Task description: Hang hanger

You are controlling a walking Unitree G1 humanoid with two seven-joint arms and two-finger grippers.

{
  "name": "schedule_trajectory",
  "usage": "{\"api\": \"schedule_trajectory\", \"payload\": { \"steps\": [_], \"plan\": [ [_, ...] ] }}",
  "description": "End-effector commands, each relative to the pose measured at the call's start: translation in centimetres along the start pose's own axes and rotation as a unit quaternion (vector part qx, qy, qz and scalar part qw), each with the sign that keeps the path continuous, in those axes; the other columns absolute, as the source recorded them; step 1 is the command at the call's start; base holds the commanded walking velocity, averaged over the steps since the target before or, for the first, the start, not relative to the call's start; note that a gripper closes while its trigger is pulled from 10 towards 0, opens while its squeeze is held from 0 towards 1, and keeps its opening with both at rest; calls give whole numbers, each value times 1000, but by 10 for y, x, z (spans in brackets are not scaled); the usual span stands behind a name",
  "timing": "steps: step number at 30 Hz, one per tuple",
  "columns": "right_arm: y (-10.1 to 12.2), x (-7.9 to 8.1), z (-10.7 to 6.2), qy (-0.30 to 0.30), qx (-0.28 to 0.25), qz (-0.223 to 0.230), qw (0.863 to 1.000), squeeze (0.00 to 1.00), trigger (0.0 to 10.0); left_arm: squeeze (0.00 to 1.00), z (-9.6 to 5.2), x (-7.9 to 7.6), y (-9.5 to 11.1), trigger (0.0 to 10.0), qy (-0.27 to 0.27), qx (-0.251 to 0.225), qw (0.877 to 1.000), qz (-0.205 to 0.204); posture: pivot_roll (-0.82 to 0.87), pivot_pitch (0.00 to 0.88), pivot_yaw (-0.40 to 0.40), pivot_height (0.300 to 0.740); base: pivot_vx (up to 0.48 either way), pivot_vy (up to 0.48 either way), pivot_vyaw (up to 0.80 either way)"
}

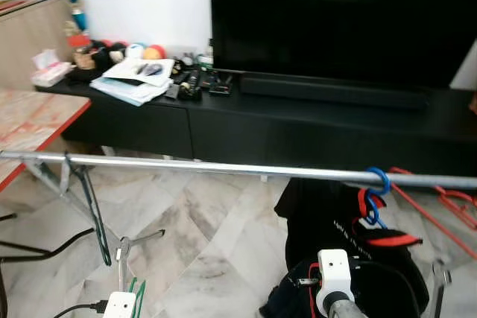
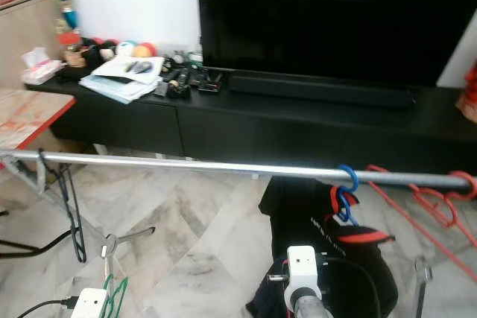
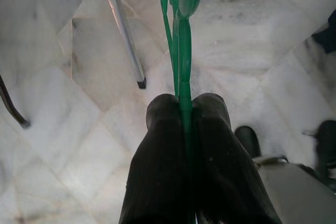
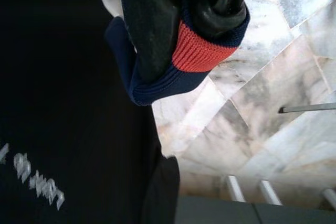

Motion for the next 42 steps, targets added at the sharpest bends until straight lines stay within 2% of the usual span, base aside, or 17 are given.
{"api": "schedule_trajectory", "payload": {
  "steps": [1, 17, 24, 32, 42],
  "plan": [
    [6, 0, 2, -1, -9, 1, 1000, 0, 10000, 0, -2, -5, -11, 10000, -8, 13, 1000, 1, -37, 1, 51, 740, 0, 0, 0],
    [7, -2, 2, -13, -11, 11, 1000, 0, 10000, 0, -3, -11, -14, 10000, -21, 17, 1000, 6, -36, 10, 50, 740, 0, 0, 0],
    [8, -2, 3, -12, -11, 11, 1000, 0, 10000, 0, -3, -14, -17, 10000, -25, 21, 999, 3, -35, 12, 49, 740, 0, 0, -800],
    [9, -1, 2, -8, -17, 9, 1000, 0, 10000, 0, -4, -17, -21, 10000, -29, 28, 999, 2, -33, 15, 50, 740, -271, 0, -127],
    [9, 0, 2, -9, -19, 12, 1000, 0, 10000, 0, -4, -17, -16, 10000, -31, 18, 999, 1, -32, 16, 51, 740, -310, 0, 0]
  ]
}}
Point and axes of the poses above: a point about 5 cm out from each wrist's last joint towards the gripper, its own z axis pointing out of the wrist towards the gripper, its own y axis along the axis of the wrist's last joint, x = y × z, the point moved 3 cm from there along z, pointing out of the wrist towards the gripper, and after that the axes turned 12 degrees about z, right-handed, at the moved point
